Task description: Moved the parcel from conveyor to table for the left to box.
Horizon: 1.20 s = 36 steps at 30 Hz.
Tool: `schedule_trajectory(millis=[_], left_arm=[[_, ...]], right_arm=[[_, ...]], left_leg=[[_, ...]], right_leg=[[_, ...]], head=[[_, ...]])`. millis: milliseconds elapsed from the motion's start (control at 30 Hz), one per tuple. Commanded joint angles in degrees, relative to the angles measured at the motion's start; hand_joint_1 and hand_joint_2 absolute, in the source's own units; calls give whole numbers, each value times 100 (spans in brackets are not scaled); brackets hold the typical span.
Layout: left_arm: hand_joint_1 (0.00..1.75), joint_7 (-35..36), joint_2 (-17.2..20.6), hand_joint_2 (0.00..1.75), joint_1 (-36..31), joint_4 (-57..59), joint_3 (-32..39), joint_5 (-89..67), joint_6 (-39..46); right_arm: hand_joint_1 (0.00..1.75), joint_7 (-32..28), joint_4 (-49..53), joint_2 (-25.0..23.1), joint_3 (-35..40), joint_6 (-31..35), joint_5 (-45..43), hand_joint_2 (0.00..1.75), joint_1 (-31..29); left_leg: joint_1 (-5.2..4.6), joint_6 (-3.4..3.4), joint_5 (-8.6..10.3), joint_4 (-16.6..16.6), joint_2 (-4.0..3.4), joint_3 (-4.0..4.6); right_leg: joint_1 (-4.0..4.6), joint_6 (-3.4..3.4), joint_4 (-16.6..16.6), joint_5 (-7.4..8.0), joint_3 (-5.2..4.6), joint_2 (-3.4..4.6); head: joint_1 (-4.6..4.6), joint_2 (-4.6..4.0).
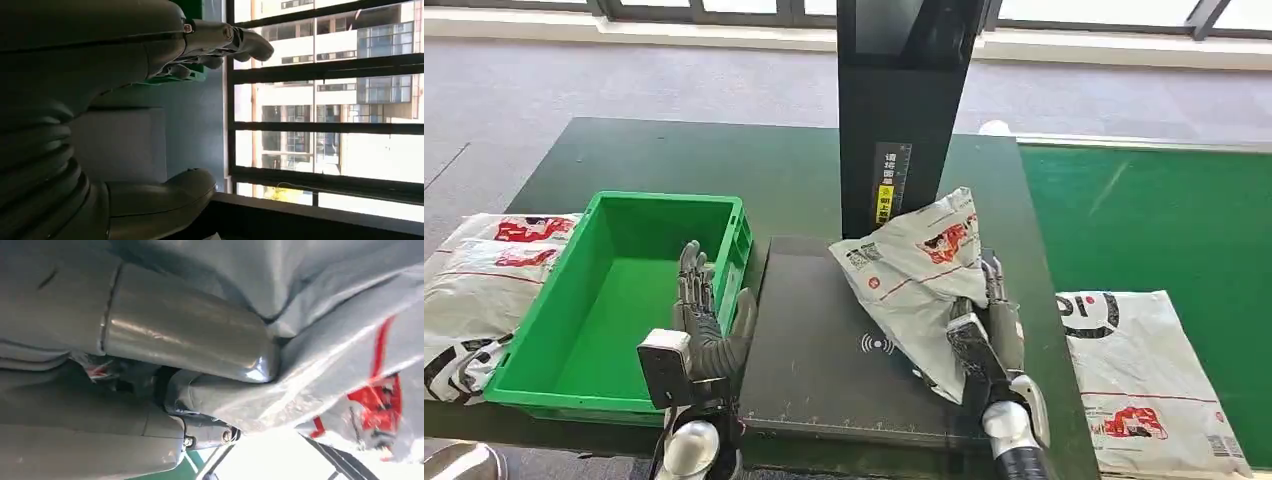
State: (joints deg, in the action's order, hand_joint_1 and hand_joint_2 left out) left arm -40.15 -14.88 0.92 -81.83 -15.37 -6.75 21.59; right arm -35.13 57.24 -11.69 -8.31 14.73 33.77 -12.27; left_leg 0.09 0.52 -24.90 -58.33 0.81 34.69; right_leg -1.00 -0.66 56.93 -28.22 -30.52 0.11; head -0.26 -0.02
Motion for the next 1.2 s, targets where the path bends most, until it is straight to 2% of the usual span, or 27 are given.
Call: schedule_trajectory(millis=[33, 100, 333, 433, 667, 767, 1133, 1200], left_arm=[[0, 15, -111, 175, 7, 283, 222, -2, -93], [0, 15, -98, 175, -2, 288, 218, 4, -131], [0, 15, -98, 175, -2, 288, 218, 4, -131], [0, 15, -70, 175, -18, 288, 231, 15, -193], [0, 15, -64, 175, -47, 301, 251, 9, -222], [0, 15, -63, 175, -69, 315, 248, -4, -244], [0, 15, -63, 175, -69, 315, 248, -4, -244], [0, 15, -43, 175, -89, 282, 192, -26, -270]], right_arm=[[0, -483, 405, -125, -316, -233, -284, 0, 81], [0, -487, 865, -37, -13, -824, -569, 0, 282], [0, -487, 865, -37, -13, -824, -569, 0, 282], [0, -487, 997, 104, 394, -1153, -633, 0, 370], [0, -487, 944, 225, 644, -1267, -842, 0, 322], [0, -487, 1219, 332, 850, -1447, -1220, 0, 395], [0, -487, 1219, 332, 850, -1447, -1220, 0, 395], [0, -487, 1469, 435, 1010, -1565, -1549, 0, 472]], left_leg=[[-2, 2, -3, 8, -5, -11], [-3, 3, -3, 16, -7, -20], [-1, 1, -3, 8, -10, -12], [-1, 3, -2, 15, -14, -19], [0, 2, -2, 7, -9, -11], [-1, 2, -3, 11, -14, -16], [0, 3, -1, 16, -9, -20], [0, 1, -2, 6, -7, -9]], right_leg=[[-1, 5, -7, -3, 11, -1], [-1, 8, -15, -3, 19, -1], [0, 5, -8, -1, 10, 4], [1, 8, -15, 1, 16, 6], [1, 4, -8, -1, 10, 4], [1, 5, -12, 0, 14, 8], [1, 7, -17, 1, 19, 2], [0, 4, -7, -1, 8, 2]], head=[[0, 2], [0, 0], [0, 0], [0, 0], [0, 2], [0, 2], [0, 2], [0, 0]])
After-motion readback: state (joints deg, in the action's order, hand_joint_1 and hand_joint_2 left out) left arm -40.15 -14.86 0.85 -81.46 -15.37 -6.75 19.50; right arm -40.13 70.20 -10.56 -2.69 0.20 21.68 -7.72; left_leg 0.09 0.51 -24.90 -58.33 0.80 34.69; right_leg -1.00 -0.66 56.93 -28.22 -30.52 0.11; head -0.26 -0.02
